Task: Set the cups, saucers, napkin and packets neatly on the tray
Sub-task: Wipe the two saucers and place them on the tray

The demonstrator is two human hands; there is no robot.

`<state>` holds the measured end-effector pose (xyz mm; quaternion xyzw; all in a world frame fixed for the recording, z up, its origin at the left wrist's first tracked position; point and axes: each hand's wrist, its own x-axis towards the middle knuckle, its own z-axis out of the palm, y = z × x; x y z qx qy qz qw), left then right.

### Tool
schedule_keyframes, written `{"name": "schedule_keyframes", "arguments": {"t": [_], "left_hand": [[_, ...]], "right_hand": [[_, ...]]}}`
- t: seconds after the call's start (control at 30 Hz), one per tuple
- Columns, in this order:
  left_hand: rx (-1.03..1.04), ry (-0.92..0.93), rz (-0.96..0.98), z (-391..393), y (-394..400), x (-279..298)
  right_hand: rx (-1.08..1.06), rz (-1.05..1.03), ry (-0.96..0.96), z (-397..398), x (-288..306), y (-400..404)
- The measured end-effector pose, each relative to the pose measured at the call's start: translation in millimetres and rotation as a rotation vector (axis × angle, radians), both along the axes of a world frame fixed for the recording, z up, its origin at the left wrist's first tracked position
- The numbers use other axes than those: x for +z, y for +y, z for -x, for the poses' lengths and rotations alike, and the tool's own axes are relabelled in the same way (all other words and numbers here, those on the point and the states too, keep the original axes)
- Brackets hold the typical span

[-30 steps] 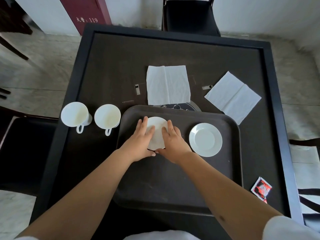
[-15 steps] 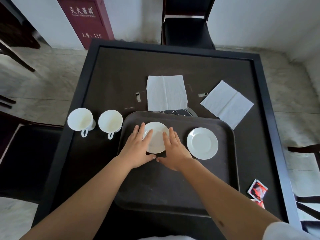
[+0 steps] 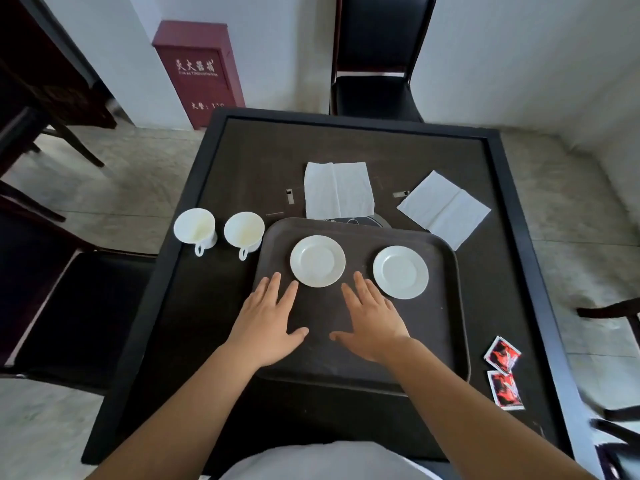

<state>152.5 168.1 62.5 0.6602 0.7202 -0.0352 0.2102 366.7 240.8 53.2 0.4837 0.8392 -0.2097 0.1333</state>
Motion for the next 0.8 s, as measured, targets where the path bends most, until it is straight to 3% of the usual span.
{"name": "schedule_keyframes", "arguments": {"t": [0.4,0.8], "left_hand": [[0.061,0.007,-0.057,13,-55,25],[0.175,-0.024,-0.092,106,-75,35]], "right_hand": [[0.018,-0.03,0.04,36,27,-51],[0.11,-0.017,0.122,141,42,-55]]}}
